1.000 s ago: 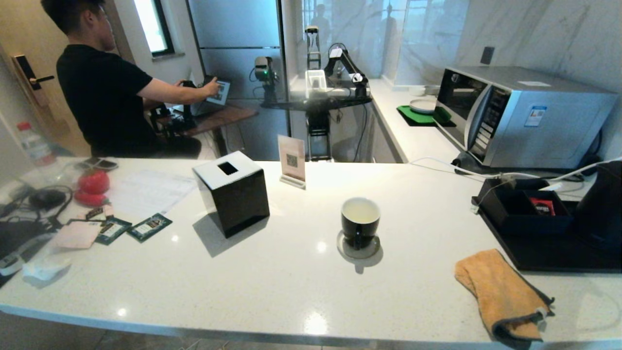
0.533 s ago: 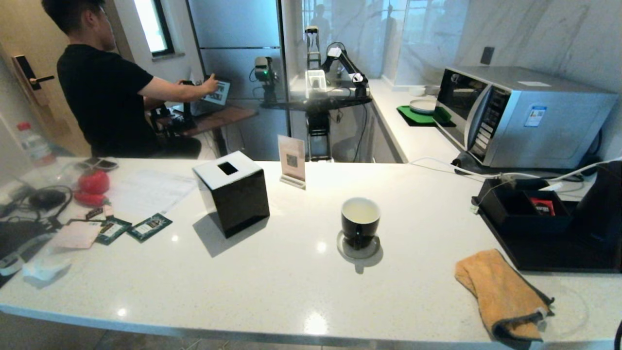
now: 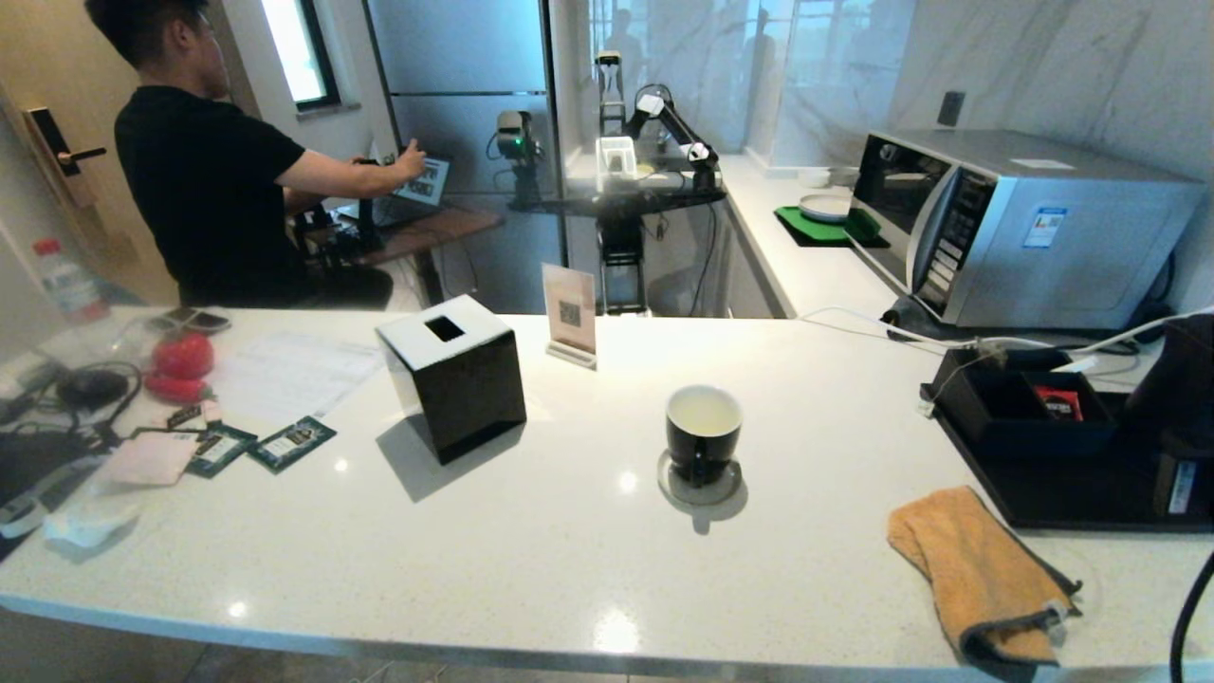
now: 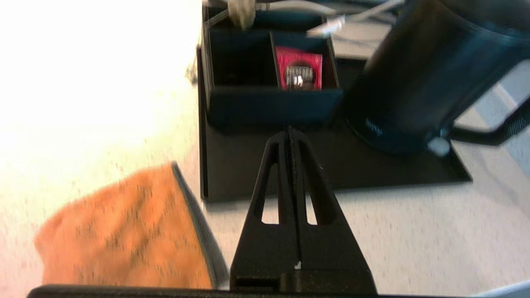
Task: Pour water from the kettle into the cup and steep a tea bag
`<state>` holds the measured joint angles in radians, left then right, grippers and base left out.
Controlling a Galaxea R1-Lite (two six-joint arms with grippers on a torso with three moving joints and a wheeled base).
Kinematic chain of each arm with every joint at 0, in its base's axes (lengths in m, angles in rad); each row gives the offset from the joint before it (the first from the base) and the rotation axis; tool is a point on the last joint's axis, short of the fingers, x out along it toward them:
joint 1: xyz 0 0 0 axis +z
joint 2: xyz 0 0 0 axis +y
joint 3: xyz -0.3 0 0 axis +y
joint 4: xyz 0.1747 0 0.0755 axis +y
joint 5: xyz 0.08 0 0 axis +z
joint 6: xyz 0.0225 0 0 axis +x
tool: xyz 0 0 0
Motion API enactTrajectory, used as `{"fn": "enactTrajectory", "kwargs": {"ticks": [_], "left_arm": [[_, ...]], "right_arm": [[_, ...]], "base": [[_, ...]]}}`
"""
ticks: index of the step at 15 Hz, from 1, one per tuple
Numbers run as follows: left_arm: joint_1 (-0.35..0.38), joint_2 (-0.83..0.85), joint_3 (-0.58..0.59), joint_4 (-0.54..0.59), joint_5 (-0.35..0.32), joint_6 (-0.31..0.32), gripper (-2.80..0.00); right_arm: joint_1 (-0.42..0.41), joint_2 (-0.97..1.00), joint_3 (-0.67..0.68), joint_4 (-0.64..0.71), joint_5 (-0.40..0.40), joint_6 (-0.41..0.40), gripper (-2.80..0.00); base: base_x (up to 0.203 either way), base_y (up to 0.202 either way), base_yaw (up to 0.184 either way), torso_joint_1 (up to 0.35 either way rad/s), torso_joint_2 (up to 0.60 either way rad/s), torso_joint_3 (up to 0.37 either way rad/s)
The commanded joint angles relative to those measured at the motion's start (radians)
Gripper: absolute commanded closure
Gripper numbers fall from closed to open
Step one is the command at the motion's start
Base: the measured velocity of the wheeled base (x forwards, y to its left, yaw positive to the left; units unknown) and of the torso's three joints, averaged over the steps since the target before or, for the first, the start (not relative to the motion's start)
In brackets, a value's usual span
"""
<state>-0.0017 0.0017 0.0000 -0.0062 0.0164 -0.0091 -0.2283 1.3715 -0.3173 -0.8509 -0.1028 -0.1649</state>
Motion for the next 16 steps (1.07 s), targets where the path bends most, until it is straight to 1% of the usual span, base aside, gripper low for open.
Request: {"fn": "enactTrajectory", "kwargs": {"ticks": [1, 4, 8, 11, 16], "left_arm": [[0.0, 0.0, 0.0, 0.0, 0.0, 0.0, 0.0], [0.0, 0.0, 0.0, -0.001, 0.0, -0.001, 0.0], [0.0, 0.0, 0.0, 0.0, 0.0, -0.002, 0.0], [0.0, 0.0, 0.0, 0.0, 0.0, -0.002, 0.0], [0.0, 0.0, 0.0, -0.001, 0.0, -0.001, 0.0]], "right_arm": [[0.001, 0.058, -0.086, -0.002, 0.0, 0.0, 0.0], [0.001, 0.134, -0.238, 0.018, -0.005, -0.001, 0.0], [0.003, 0.208, -0.436, 0.154, -0.005, -0.002, 0.0], [0.006, 0.254, -0.559, 0.299, -0.002, 0.0, 0.0], [0.005, 0.323, -0.705, 0.448, 0.003, 0.003, 0.0]], "base": [[0.0, 0.0, 0.0, 0.0, 0.0, 0.0], [0.0, 0.0, 0.0, 0.0, 0.0, 0.0], [0.0, 0.0, 0.0, 0.0, 0.0, 0.0], [0.0, 0.0, 0.0, 0.0, 0.0, 0.0], [0.0, 0.0, 0.0, 0.0, 0.0, 0.0]]}}
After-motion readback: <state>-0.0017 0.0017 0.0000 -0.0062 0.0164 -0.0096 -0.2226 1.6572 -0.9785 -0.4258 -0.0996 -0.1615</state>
